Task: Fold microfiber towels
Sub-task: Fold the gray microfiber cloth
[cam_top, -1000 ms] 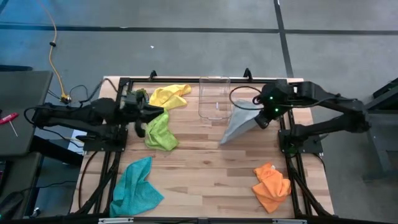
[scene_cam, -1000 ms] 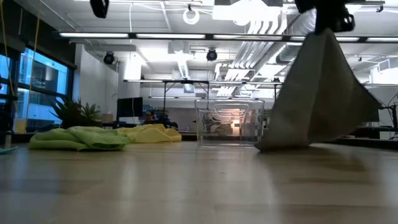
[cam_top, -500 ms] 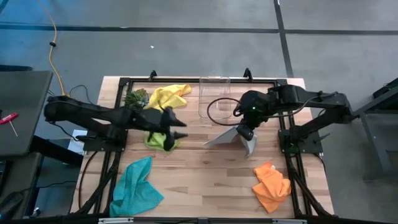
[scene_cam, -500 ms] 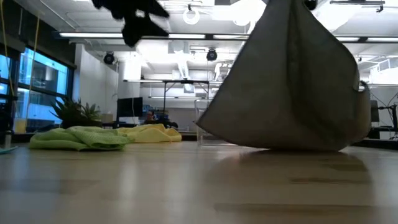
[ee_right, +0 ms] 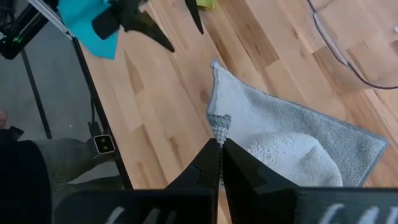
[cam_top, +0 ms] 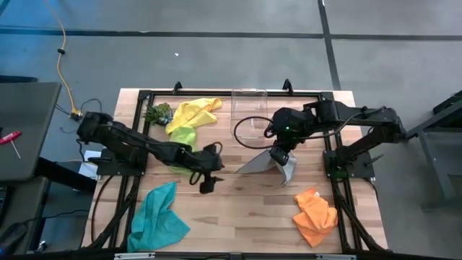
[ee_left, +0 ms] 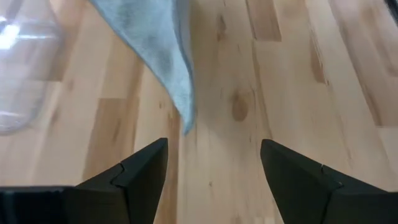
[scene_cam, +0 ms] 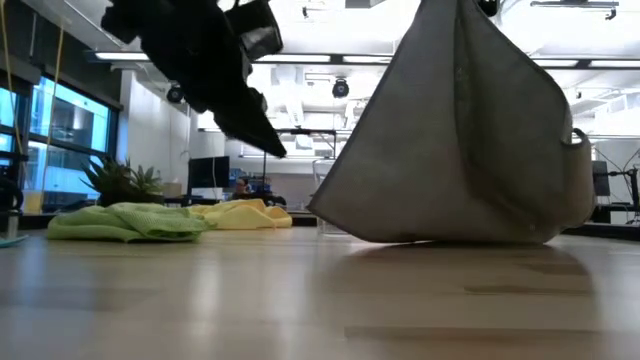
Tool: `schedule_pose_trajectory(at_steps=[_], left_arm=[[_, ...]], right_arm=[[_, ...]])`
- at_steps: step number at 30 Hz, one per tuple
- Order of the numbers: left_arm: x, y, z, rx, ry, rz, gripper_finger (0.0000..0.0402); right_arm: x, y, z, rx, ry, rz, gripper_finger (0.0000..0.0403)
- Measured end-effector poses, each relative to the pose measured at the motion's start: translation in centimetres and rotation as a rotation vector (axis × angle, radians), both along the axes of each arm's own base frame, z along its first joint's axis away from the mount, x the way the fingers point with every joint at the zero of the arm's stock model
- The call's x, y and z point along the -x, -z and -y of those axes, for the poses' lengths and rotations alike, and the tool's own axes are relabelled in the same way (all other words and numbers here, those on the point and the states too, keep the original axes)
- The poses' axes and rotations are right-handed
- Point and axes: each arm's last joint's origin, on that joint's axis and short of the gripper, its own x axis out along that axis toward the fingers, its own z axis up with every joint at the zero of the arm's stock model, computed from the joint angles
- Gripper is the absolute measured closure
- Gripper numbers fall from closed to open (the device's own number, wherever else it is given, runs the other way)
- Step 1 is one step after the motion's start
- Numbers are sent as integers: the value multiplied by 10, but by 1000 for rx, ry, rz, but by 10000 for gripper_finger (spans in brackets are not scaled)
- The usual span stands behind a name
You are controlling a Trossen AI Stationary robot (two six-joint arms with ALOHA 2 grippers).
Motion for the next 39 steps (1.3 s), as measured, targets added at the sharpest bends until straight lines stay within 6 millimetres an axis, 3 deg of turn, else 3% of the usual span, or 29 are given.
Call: schedule_pose_trajectory(at_steps=[15,19,26,39], left_arm=[[-20,46,26,-57,25,-20,154],[-23,54,29,-123,-42,-2,154],[-23,57,25,-245,-156,11,154],[-35,65,6,-246,-67,48,157]], right_arm=[[-1,-1,0,10,8,15,403],[-1,-1,0,10,8,16,403],[-2,-1,0,6,14,20,403],[-4,-2,0,5,14,43,403]])
